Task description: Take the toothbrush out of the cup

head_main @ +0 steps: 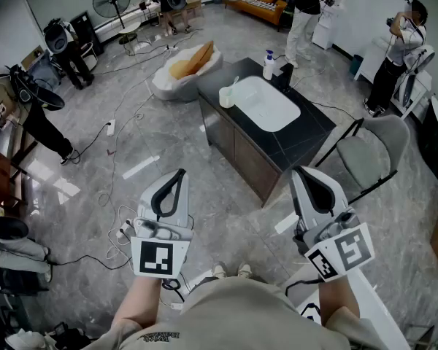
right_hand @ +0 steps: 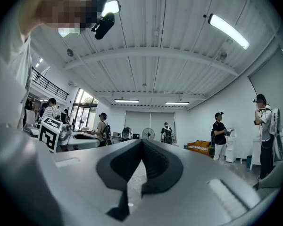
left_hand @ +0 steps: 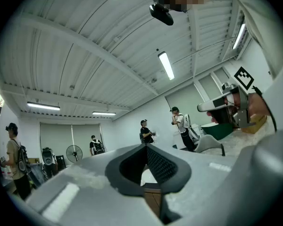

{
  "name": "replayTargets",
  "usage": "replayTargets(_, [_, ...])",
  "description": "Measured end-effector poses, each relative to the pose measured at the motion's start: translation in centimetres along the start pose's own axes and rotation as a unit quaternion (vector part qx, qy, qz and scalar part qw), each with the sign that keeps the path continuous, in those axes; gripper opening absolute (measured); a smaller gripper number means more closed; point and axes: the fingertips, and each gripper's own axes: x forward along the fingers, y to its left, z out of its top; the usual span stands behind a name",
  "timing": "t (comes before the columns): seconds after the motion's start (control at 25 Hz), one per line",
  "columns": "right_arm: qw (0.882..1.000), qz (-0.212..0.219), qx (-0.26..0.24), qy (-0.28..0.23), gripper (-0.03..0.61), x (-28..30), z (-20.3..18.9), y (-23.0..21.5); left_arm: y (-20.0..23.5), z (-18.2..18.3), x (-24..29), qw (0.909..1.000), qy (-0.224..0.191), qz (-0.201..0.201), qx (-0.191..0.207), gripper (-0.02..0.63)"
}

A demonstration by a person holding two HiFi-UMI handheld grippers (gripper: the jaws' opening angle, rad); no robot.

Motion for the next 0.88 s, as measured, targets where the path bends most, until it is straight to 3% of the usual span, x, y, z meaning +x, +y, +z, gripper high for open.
replayTargets(0.44, [1.0,-0.007,0.02,-0.022,0.005,0.1,0.3,-0.6,0.1,-0.4,0.5,1.0,0.005,-0.001,-0.003,0.001])
replayTargets(0.48, [0.999,-0.011,0.027,-0.028,0.022,0.2,0.4,-0.9,0.1,-0.5,0.6,1.0,0.005,-0.001,-0.003,0.0])
replayTargets(0.56, [0.998,-0.023,0.042,-0.039,0.193,0.2,0.5,-1.7,0.1,-0.7,0.8,1.0,0.007,-0.001,-0.004,0.0])
replayTargets(0.88, [0.996,-0.038,0.067,-0.042,0.206,-0.3,-0.8,-3.5,-0.1,-0.7,1.5,1.0,0.006,-0.001,-0.005,0.0])
